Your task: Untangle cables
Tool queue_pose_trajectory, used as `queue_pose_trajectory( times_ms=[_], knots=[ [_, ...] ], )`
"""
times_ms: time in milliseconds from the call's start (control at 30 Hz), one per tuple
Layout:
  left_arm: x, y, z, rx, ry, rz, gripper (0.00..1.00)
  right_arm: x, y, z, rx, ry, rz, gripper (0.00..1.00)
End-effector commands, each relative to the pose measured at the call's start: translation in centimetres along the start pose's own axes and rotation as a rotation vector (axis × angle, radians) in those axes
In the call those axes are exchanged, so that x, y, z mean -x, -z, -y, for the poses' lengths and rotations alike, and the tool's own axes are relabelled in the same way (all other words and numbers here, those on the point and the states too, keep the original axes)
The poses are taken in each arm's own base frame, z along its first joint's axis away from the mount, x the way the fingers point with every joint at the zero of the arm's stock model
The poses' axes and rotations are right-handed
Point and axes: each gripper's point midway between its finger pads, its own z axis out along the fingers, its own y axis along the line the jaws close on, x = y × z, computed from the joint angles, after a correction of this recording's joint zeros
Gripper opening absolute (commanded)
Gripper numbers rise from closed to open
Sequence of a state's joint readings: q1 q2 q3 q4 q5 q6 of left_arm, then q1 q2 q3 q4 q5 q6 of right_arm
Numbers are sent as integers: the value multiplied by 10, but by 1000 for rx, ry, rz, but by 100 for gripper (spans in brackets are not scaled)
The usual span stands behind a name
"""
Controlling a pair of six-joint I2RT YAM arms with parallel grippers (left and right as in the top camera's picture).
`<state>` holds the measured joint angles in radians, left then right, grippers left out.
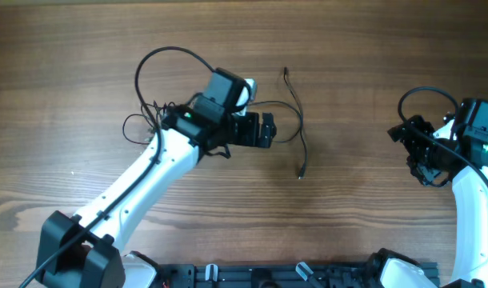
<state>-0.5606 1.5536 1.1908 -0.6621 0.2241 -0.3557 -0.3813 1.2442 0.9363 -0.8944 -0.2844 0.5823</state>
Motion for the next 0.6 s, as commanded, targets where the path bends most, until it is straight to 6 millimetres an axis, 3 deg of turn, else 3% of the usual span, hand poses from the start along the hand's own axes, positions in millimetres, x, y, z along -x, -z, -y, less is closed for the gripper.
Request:
queue_pose_trajectory(
  times_ms=[0,167,567],
  knots=[
    [9,5,1,76,-50,59,100,-1,3,-3,11,-2,-7,94],
    [8,4,3,73,-54,57,100,-5,0,0,2,-7,-20,100],
    [8,4,3,73,-54,57,100,-11,0,6,-24,59,-43,100]
  ],
)
